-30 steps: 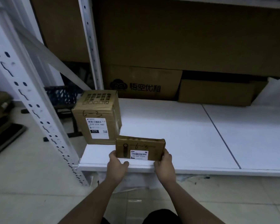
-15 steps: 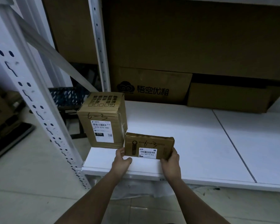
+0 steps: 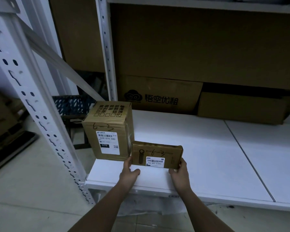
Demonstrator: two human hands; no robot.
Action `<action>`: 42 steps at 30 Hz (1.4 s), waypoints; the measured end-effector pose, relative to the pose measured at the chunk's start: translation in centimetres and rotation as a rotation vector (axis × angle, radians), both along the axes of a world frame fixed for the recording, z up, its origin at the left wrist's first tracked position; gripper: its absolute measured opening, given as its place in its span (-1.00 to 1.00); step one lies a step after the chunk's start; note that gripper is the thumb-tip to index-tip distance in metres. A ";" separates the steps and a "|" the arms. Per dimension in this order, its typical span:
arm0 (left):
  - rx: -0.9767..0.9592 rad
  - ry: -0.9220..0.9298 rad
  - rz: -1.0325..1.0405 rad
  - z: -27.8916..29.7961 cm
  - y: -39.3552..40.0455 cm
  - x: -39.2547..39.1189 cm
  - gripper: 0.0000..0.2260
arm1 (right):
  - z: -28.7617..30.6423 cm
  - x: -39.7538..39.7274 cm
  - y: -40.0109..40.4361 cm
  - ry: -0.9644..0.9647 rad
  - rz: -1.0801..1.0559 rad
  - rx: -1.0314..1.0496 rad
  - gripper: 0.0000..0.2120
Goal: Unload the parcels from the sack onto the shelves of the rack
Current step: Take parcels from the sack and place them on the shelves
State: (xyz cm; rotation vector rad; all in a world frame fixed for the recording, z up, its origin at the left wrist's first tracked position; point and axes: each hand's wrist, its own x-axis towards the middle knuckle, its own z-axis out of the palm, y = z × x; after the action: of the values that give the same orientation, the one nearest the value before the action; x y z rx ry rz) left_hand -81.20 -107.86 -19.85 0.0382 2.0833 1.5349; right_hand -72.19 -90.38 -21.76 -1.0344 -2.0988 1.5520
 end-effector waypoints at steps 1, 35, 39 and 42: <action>-0.004 0.000 -0.004 -0.1 0.1 0.1 -0.41 | 0.0 -0.1 0.0 0.008 0.008 -0.018 -0.45; 0.036 -0.043 -0.030 1.4 0.3 1.5 -0.36 | -0.4 -2.0 -0.4 -0.095 0.019 0.142 -0.51; 0.018 -0.038 -0.026 1.6 0.0 1.6 -0.36 | -0.2 -2.1 -0.2 -0.142 0.023 0.117 -0.39; -0.002 -0.041 -0.024 1.7 -0.2 1.6 -0.37 | -0.2 -2.1 -0.1 -0.188 0.021 0.105 -0.39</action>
State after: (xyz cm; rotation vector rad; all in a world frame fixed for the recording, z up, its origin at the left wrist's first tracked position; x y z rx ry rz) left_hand -79.62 -108.07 -18.18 0.0307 2.0456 1.5072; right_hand -74.24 -90.47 -21.95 -1.1640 -2.2954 1.3840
